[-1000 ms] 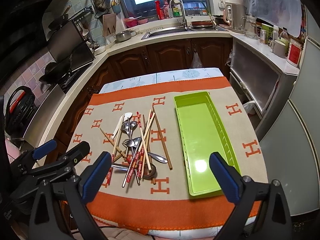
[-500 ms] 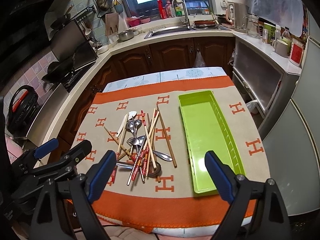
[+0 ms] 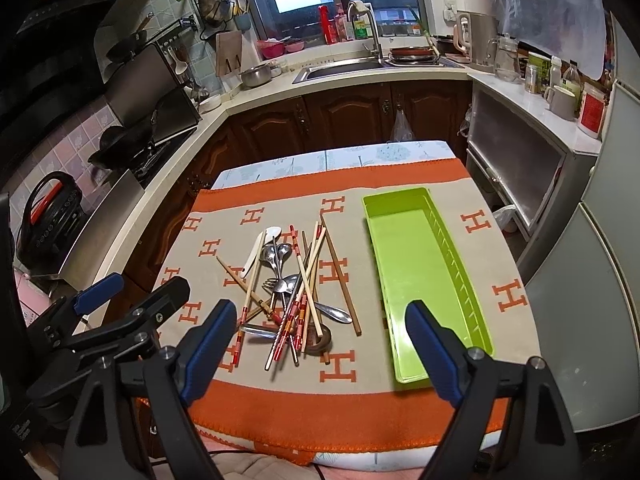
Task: Organize utensils
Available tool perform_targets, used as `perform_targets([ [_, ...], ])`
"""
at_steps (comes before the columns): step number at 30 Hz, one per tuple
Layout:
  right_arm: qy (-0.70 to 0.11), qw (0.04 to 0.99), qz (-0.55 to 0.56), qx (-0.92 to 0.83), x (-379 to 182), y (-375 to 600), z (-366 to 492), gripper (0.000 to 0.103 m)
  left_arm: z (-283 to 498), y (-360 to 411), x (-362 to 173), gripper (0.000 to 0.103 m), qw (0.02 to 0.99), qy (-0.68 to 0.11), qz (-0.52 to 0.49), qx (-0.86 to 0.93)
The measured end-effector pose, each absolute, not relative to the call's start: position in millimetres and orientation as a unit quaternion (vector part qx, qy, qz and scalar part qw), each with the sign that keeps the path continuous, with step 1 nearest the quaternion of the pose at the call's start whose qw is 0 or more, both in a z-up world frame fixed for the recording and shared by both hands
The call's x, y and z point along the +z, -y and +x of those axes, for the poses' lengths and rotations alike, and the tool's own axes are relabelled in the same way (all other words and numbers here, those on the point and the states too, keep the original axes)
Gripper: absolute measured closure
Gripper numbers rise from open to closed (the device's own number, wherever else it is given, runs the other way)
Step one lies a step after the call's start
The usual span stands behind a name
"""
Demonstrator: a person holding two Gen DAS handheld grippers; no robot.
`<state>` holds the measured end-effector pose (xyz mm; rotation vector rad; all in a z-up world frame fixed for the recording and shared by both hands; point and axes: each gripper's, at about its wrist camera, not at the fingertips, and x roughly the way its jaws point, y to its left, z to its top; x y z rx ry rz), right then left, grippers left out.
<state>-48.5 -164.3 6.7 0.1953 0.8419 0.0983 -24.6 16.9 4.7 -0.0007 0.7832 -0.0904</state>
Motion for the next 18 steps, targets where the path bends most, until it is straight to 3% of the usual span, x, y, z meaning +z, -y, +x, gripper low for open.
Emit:
perform_targets([
  [18, -0.406, 0.908, 0.085, 0.060, 9, 156, -31, 0.019, 3, -42, 0, 0.012, 0.918, -0.393, 0.001, -0.044],
])
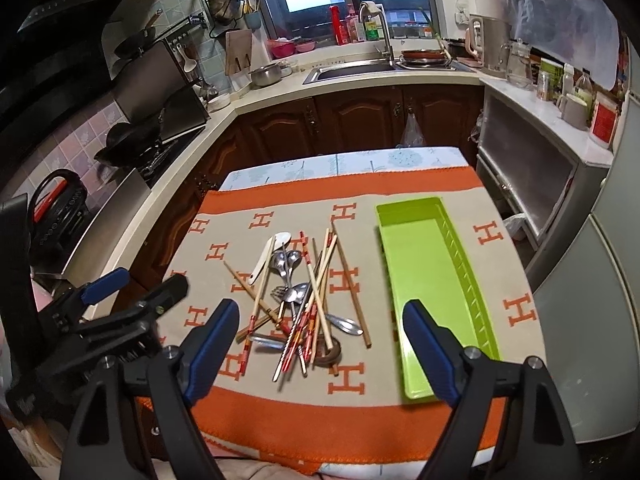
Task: Organize utensils
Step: 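Lower the right tool onto the pile and grasp a red-striped chopstick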
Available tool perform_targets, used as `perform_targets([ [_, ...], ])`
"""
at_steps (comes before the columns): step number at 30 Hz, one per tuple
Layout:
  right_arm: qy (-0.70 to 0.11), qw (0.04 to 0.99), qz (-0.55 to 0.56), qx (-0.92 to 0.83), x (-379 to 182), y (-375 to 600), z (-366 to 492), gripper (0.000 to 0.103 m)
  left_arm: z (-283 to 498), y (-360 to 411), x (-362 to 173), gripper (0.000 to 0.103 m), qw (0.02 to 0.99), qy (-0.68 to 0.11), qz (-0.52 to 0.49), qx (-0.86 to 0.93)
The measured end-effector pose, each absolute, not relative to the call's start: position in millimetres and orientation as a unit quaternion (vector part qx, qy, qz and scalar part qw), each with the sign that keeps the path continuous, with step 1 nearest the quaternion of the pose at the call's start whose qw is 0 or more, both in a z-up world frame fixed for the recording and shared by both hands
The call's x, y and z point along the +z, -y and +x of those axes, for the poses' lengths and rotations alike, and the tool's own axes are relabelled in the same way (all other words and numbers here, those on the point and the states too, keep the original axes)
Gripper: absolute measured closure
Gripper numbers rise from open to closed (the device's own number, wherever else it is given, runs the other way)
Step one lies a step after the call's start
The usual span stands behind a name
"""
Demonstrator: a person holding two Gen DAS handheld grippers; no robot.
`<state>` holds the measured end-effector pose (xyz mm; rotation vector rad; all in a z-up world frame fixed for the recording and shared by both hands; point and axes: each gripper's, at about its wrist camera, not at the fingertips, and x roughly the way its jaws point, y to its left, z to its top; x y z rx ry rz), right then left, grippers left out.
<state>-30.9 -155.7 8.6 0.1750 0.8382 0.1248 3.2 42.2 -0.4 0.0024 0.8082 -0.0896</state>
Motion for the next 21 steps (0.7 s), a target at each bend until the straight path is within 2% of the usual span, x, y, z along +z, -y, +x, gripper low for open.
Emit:
perform_targets([
  [9, -0.441, 0.893, 0.065, 0.058, 5, 156, 16, 0.019, 51, -85, -6, 0.012, 0.908, -0.418, -0.006, -0.025],
  [16, -0.482, 0.869, 0.052, 0.098, -25, 141, 70, 0.019, 106, -99, -50, 0.012, 0.870, -0.492, -0.003, -0.019],
  [21, -0.557, 0.820, 0.076, 0.112, -78, 136, 112, 0.035, 135, -94, -97, 0.012, 0.838, -0.544, -0.002, -0.036],
])
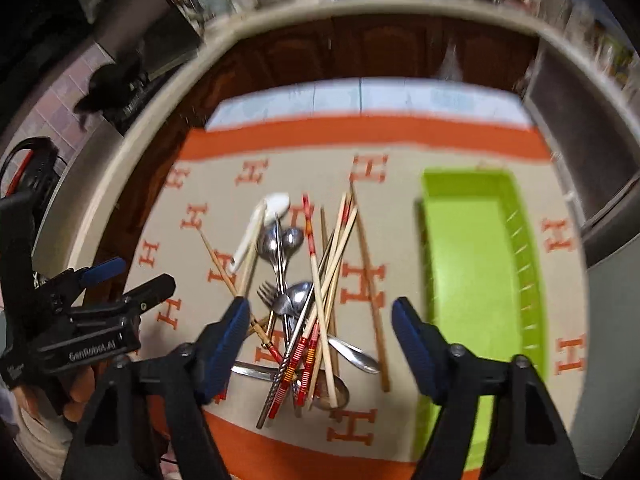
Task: Organize utensils
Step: 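Lower the right tool onto the pile and grasp a red-striped chopstick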
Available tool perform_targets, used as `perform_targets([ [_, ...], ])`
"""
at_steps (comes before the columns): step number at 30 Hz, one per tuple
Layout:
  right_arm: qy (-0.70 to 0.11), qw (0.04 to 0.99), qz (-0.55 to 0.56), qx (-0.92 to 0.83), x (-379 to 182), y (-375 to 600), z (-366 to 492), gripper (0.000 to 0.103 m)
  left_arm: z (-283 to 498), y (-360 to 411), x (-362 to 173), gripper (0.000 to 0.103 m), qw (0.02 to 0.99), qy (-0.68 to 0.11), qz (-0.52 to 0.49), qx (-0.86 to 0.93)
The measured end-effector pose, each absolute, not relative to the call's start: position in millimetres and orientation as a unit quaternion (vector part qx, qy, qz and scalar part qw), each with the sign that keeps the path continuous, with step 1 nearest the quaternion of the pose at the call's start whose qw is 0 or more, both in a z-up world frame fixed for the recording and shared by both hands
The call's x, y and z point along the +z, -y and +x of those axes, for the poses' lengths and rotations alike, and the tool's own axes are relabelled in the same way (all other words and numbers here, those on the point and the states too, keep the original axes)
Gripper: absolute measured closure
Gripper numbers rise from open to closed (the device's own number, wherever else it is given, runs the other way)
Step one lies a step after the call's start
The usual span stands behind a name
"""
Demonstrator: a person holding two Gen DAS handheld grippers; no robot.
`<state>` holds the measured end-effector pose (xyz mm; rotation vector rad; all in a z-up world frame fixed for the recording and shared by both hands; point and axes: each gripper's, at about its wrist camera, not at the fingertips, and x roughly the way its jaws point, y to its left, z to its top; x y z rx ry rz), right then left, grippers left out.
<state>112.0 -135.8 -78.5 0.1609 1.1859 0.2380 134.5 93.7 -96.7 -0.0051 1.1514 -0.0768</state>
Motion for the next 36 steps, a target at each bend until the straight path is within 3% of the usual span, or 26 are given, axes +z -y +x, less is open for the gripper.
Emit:
perform_targets([
  [7, -0.628, 0.761, 0.089, 0.137, -139, 127, 131, 0.041, 158, -81, -157, 0.014, 0.794, -0.602, -0.036, -0.078],
  [11, -0.646, 0.743, 0.093, 0.149, -156, 125, 132, 0.049, 167, -74, -176, 0.031, 0.778, -0.620, -0.050, -0.088],
  [21, -0.676, 0.714, 0.087, 0.160, -176, 121, 139, 0.067, 175, -65, -194, 0.053, 0.752, -0.646, -0.070, -0.112],
  [23, -0.679, 0.711, 0.085, 0.162, -179, 119, 140, 0.077, 177, -66, -198, 0.061, 0.747, -0.651, -0.074, -0.113],
  [32, -0.671, 0.718, 0.085, 0.165, -178, 122, 134, 0.095, 176, -64, -210, 0.075, 0.733, -0.665, -0.083, -0.115],
  [36, -0.662, 0.724, 0.092, 0.167, -172, 125, 131, 0.096, 176, -61, -210, 0.084, 0.733, -0.665, -0.086, -0.114],
])
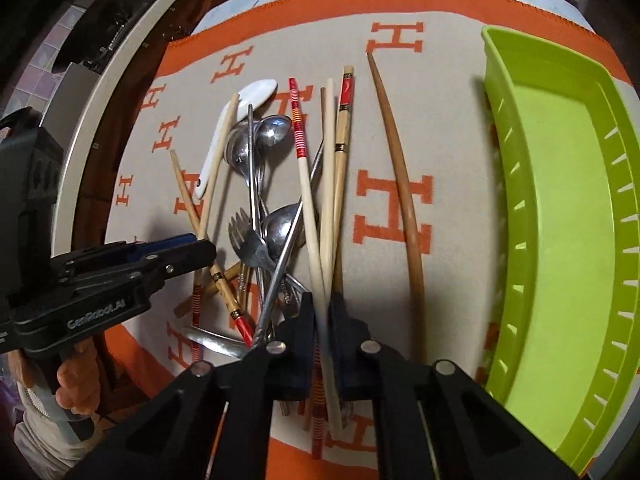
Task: Organize utensils
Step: 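Lower the right tool onto the pile and grasp a red-striped chopstick, then grasp a plain wooden chopstick with the left tool while the right tool holds its chopstick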
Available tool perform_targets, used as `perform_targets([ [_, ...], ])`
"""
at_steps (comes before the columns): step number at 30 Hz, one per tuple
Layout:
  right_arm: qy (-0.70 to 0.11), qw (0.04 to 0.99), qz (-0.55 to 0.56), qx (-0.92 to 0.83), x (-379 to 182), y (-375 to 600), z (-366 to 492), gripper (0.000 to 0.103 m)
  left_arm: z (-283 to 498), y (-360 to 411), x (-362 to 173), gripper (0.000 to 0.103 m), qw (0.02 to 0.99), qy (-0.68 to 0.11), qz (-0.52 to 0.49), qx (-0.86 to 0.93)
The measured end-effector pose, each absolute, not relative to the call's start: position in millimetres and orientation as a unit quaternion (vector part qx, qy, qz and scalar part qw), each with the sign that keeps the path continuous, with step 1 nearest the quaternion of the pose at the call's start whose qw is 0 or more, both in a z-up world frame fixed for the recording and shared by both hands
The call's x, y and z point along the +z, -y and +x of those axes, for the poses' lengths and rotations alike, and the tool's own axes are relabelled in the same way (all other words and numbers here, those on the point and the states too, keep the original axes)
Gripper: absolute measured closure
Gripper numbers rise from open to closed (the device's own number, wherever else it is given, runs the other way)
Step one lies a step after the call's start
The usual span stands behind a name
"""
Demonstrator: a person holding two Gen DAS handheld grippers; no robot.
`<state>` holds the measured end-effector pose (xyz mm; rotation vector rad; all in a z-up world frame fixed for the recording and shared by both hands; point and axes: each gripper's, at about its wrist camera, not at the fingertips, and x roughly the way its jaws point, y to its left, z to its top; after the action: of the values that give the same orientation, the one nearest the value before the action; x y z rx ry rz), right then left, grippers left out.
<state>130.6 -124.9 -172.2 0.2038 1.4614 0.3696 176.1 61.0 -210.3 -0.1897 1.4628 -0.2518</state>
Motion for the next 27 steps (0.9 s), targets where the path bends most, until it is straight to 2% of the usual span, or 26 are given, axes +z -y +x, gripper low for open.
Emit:
perform_targets([
  [7, -0.662, 0.722, 0.102, 0.172, -172, 131, 125, 0.097, 171, -61, -206, 0.099, 0.735, -0.662, -0.091, -0.114],
  [27, -0.662, 0.722, 0.111, 0.169, -172, 139, 117, 0.096, 150, -75, -188, 0.099, 0.742, -0.653, -0.098, -0.112],
])
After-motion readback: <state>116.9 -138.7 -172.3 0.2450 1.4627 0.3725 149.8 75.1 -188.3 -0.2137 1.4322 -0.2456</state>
